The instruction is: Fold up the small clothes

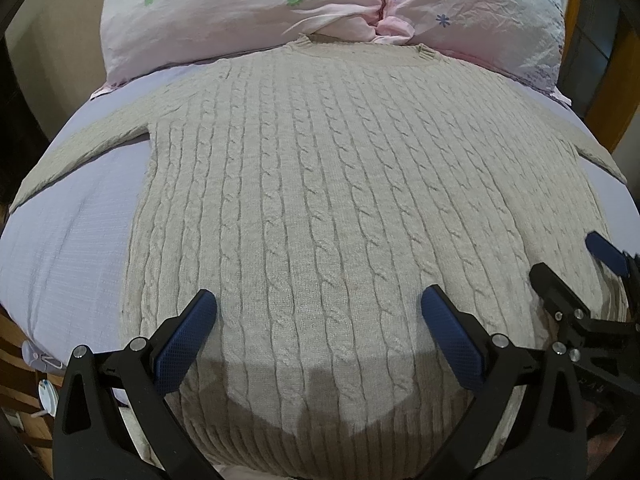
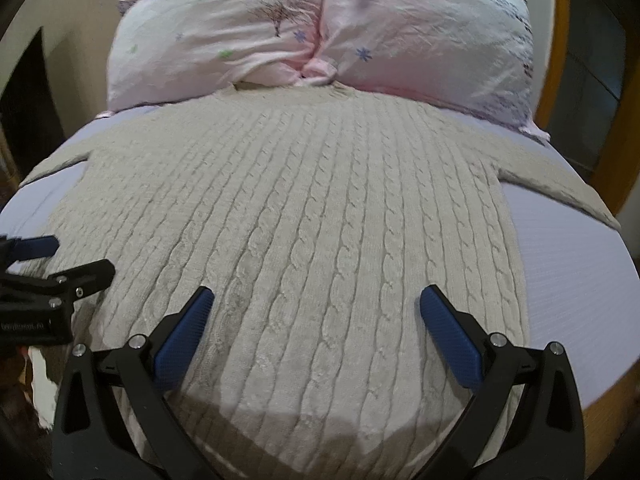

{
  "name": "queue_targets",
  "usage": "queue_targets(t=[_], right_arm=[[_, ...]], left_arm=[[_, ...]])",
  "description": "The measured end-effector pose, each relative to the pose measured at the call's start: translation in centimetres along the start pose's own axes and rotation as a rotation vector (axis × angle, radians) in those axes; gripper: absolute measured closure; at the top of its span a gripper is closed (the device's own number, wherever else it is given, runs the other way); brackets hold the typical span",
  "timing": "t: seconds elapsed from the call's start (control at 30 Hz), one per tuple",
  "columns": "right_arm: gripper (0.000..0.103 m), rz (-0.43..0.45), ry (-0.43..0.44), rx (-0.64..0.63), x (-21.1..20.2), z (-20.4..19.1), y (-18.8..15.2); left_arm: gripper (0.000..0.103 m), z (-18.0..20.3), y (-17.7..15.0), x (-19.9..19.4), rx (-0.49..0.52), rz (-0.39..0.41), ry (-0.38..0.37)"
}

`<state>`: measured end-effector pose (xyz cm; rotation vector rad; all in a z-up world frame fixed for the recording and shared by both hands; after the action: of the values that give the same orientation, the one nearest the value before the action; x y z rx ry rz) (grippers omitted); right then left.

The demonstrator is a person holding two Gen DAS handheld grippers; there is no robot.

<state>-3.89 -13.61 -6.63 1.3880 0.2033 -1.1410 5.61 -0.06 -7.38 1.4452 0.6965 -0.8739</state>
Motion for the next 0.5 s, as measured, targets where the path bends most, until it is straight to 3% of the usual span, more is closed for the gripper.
queue_targets(t=[0.07,0.13,0.2,0.3,0.33,0.43,0.5], right_arm=[[0.002,0.004,0.034,0.036,-0.4,1.1,0.6],[0.002,0.050,0.008,0.125,-1.2,4.8,2.0],[0.002,0.097,-0.096,0.298,-2.3,12.3,4.1],[0.003,0.073,-0.140,0.594,-1.9,23.0,4.4],[0.013,0.046,-0.150,0.730,-1.4,27.5,3.9],[0.041,0.000,-0.162,0.968,-0.1,35.3,2.3],[0.051,-0.028,-0.161,1.115,1.0,39.8,0.9]], left_arm=[[0.001,0.1,-0.2,-0.1,0.014,-0.020,-0.020],[0.001,-0.2,0.3,-0.4,-0.004,-0.018,-0.085],[0.001,-1.2,1.5,-1.4,-0.044,0.037,-0.139],[0.001,-3.4,3.7,-3.3,-0.088,0.164,-0.174],[0.001,-4.0,4.3,-3.8,-0.097,0.201,-0.193],[0.001,-5.0,5.6,-4.4,-0.120,0.260,-0.274],[0.001,-6.0,6.3,-3.9,-0.144,0.265,-0.308]])
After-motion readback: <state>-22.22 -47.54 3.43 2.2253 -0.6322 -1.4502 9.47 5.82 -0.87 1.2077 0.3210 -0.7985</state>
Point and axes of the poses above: each gripper's, at about its wrist camera, not at the fingertips, and x roughly the way its jaws point, z to its right, y to its top, the point moved 9 cm from there along x, roughly the way its jaws point, and after that the axes turned 4 degrees about -y, right-handed, at the moved point
